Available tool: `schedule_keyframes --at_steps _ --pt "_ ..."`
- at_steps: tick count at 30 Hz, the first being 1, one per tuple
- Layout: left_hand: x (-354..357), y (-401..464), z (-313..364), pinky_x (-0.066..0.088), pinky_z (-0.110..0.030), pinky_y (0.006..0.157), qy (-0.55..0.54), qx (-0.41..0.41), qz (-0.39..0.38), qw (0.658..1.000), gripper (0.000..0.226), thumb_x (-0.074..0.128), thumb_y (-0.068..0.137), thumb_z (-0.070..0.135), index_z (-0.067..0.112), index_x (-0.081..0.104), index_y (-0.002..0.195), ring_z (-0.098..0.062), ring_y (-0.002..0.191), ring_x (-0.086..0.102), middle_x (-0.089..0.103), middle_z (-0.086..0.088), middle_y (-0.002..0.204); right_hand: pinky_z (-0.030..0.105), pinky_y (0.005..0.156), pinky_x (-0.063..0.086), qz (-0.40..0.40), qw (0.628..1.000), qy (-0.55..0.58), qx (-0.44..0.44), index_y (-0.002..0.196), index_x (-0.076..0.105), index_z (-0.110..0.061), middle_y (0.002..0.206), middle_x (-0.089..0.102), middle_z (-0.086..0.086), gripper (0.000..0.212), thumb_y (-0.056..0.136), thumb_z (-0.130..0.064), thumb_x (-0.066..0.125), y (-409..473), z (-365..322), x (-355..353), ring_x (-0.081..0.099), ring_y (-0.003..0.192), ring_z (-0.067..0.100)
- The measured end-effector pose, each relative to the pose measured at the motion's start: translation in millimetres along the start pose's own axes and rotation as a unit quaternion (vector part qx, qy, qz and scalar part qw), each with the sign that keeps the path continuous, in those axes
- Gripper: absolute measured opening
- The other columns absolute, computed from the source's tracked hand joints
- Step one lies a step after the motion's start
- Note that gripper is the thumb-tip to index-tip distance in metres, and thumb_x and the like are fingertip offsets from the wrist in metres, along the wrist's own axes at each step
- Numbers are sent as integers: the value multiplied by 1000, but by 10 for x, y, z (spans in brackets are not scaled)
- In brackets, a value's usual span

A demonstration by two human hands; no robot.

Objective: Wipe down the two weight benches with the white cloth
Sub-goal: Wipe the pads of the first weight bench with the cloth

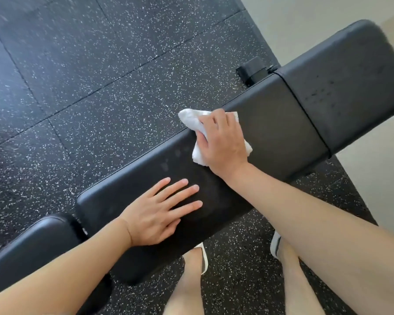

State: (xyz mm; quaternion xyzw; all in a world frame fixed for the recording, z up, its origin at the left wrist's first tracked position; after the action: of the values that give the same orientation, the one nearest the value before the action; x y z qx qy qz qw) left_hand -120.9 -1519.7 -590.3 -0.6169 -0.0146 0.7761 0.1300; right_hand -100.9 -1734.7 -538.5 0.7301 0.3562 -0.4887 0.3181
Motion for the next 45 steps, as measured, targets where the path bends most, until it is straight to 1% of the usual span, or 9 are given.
schedule_keyframes --at_steps 4,8,12,20,24,28,32,41,45 --pt "-46 -7 35 17 -54 131 -7 -17 -9 1000 71 52 97 37 35 32 166 -30 162 21 19 -2 177 48 77 48 -18 992 45 -117 102 71 -7 104 66 17 21 95 -25 66 -93 -500 141 59 88 37" --pt "-218 153 147 32 -60 122 -33 -98 9 995 57 58 89 26 28 58 145 -37 148 45 47 -4 162 45 80 47 -18 973 78 -215 98 73 -6 98 66 17 19 92 -23 68 -149 -276 26 59 84 37" --pt "-469 507 173 43 -60 109 -61 -197 47 977 49 57 89 18 19 62 137 -40 131 55 57 -7 146 50 79 51 7 986 46 -160 97 72 -3 95 64 20 21 92 -22 67 -97 686 -261 59 81 39" --pt "-872 1877 136 40 -58 113 -86 -264 101 955 50 59 93 14 10 61 142 -40 134 51 56 -12 148 49 85 49 -71 987 81 -119 109 70 -2 102 60 17 20 98 -17 63 -671 1794 -746 54 91 37" --pt "-1010 2584 42 38 -59 114 -76 -267 113 954 53 62 94 16 10 57 146 -41 138 48 52 -14 152 43 86 49 -23 990 122 -64 114 70 -5 109 57 13 21 102 -20 63 -783 2389 -1068 50 96 30" --pt "-1068 3022 -119 35 -58 115 -58 -337 158 926 48 58 94 19 12 59 142 -41 133 49 53 -14 148 44 83 49 4 994 105 -36 116 68 -8 113 55 10 24 102 -25 61 -581 2856 -1158 48 97 28" --pt "-977 3073 -96 28 -60 121 -61 -405 233 882 44 55 93 15 13 63 136 -41 128 51 55 -13 143 49 81 48 -2 996 57 -69 106 69 -6 106 60 16 21 98 -24 63 -265 2865 -975 51 90 35" --pt "-902 3104 -145 35 -63 115 -54 -405 245 879 46 57 87 15 7 62 131 -45 123 52 56 -16 141 43 82 46 35 993 54 -96 99 69 -8 106 65 12 31 97 -36 55 1085 2271 -565 55 92 32" --pt "-861 3104 -171 33 -62 117 -50 -409 234 881 47 56 87 17 6 60 133 -45 125 51 54 -15 143 40 80 45 38 990 69 -113 94 70 -10 103 64 11 29 96 -36 56 1140 2233 -501 54 92 31"
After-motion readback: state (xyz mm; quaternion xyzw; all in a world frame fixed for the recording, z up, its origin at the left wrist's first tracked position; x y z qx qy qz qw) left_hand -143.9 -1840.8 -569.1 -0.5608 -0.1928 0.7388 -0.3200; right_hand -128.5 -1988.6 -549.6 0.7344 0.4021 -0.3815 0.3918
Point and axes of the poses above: each hand's wrist, its own y-axis towards the middle knuckle, its own x-axis out of the palm, z = x × y, the point moved 9 cm from there along y, towards the middle knuckle
